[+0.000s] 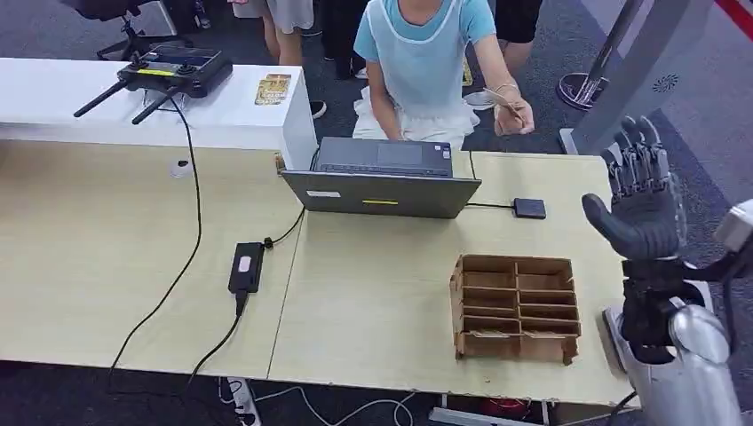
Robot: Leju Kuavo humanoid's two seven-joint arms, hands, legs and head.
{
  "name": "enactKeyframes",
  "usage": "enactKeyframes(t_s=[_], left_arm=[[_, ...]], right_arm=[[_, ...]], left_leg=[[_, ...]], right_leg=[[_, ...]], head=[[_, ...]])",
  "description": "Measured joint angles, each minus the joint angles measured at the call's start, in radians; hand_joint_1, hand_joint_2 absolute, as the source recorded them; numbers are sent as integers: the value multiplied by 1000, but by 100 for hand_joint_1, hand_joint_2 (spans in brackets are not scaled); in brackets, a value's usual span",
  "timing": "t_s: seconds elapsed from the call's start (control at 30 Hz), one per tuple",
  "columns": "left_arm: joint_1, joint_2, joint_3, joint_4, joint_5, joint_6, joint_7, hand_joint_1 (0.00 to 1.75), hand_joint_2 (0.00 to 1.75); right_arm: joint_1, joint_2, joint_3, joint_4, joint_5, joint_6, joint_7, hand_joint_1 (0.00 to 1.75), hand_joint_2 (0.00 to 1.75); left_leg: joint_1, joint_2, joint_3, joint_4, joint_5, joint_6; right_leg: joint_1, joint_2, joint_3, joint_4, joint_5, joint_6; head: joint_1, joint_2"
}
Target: Pass the card to the sensor for recognition and then transmit it.
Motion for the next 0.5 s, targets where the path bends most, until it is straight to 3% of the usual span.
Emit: enactKeyframes(t_s=[0.1,0.23,0.37,0.5], left_arm=[[3,-1,26,0,19,1,0,0,0],[4,-2,53,0,31,7,0,0,0],[4,-6,73,0,31,10,6,0,0],[4,-7,83,0,20,11,11,0,0]], right_arm=[[171,-33,-80,-92,26,142,-56,0,175],[350,-30,-183,-191,83,218,-95,0,175],[500,26,-268,-285,75,325,-120,0,175],[561,84,-324,-327,83,357,-118,0,175]], left_leg=[[0,-1,0,0,-2,1],[0,0,0,0,-4,2],[0,1,0,-1,-5,1],[0,5,3,-1,-5,0]], right_leg=[[0,-1,1,0,-2,2],[0,0,0,-1,-3,2],[0,2,0,-1,-4,2],[0,5,2,-1,-4,2]], head=[[1,0],[1,0],[1,0],[1,0]])
